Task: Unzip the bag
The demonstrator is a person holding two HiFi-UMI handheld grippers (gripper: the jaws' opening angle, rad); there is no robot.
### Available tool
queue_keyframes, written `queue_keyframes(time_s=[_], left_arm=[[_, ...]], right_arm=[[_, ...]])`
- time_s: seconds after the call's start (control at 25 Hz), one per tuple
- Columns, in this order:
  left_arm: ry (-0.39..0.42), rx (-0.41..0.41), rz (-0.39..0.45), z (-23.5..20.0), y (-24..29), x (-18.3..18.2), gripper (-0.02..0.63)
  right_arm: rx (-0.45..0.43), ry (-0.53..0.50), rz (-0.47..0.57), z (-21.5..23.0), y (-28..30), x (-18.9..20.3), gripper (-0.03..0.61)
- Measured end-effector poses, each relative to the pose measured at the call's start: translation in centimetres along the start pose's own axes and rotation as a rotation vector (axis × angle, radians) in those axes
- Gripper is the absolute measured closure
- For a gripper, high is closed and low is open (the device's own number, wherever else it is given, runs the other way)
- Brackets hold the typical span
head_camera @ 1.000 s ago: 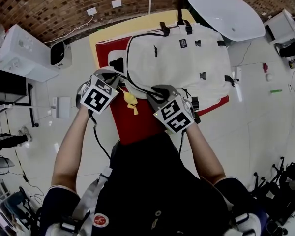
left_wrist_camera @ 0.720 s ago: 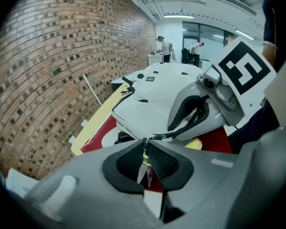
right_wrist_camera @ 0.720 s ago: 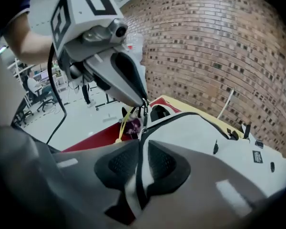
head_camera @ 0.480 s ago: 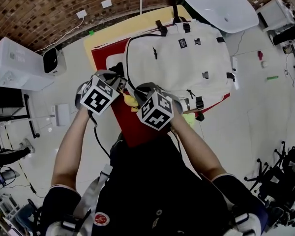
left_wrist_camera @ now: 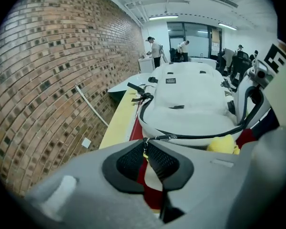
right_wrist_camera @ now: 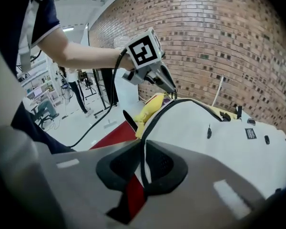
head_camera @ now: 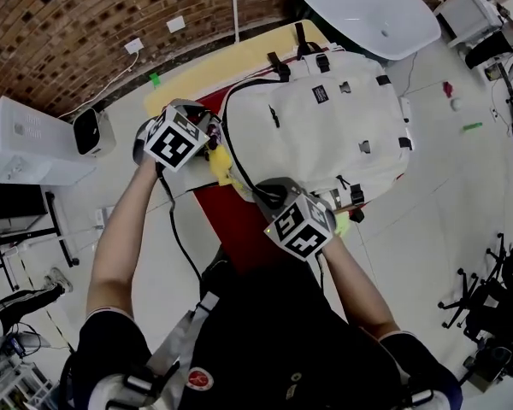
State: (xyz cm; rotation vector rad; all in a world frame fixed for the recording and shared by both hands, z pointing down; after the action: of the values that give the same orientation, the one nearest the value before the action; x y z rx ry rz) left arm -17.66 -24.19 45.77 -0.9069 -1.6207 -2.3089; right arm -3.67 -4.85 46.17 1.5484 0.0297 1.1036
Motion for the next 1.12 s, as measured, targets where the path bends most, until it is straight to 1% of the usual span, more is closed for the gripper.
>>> queue_keyframes(time_s=[0.12, 0.28, 0.4, 0.48, 0.56, 0.64, 0.68, 0.72, 0.76, 0.84, 0.92, 1.0, 1.08, 1.12], left_arm=[[0.021, 0.009, 0.028, -2.2, 1.8, -0.8, 0.583], [0.062, 0.015, 0.032, -4.4, 4.5, -1.4, 0.581], [0.026, 0.035, 0.035, -6.2, 6.1, -2.0, 0.581], [0.015, 0.080, 0.050, -6.6, 7.1, -2.5, 0.580], [0.065, 0.112, 0.069, -6.6, 7.8, -3.0, 0.581], [0.111, 0.122, 0.083, -7.0, 7.8, -3.3, 0.581], [0.120, 0.127, 0.087, -7.2, 7.6, -3.2, 0.581], [0.126, 0.136, 0.091, -7.4, 7.5, -3.1, 0.581], [0.130, 0.148, 0.097, -7.5, 7.3, -3.0, 0.581], [0.136, 0.170, 0.112, -7.7, 7.0, -2.7, 0.583], [0.136, 0.182, 0.120, -7.8, 6.9, -2.4, 0.582], [0.132, 0.188, 0.127, -7.7, 6.8, -2.2, 0.582], [0.131, 0.194, 0.135, -7.7, 6.7, -1.9, 0.581], [0.133, 0.195, 0.140, -7.7, 6.7, -1.9, 0.582]], right_arm=[[-0.015, 0.033, 0.022, 0.2, -0.4, 0.2, 0.545], [-0.043, 0.074, 0.053, 0.7, -0.9, 0.4, 0.546], [-0.054, 0.100, 0.068, 0.7, -1.1, 0.7, 0.548], [-0.062, 0.123, 0.076, 0.7, -1.1, 0.9, 0.548], [-0.067, 0.141, 0.084, 0.9, -1.2, 0.8, 0.540], [-0.063, 0.159, 0.099, 1.5, -1.6, 0.4, 0.525], [-0.061, 0.172, 0.115, 1.9, -1.9, 0.0, 0.508], [-0.057, 0.187, 0.143, 2.5, -2.2, -0.7, 0.469], [-0.047, 0.198, 0.179, 3.2, -2.5, -1.7, 0.456], [-0.011, 0.194, 0.246, 4.7, -2.0, -4.6, 0.426], [0.008, 0.183, 0.274, 6.1, 0.2, -7.5, 0.385], [0.006, 0.214, 0.241, 7.3, 3.5, -9.6, 0.333], [0.015, 0.259, 0.181, 8.3, 6.5, -10.6, 0.304], [0.023, 0.272, 0.150, 8.9, 7.8, -10.7, 0.304]])
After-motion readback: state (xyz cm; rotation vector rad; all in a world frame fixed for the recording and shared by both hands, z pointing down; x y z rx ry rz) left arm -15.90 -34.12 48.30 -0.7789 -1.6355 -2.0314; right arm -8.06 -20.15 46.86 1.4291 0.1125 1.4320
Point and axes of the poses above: the fingertips, and each gripper's own axes: y forward along the fingers, z to its right, x out of its underside, the point moved 7 cm from there along -y, backward along the fingers, and after that the axes turned 7 degrees about y, right-handed, at the moved point
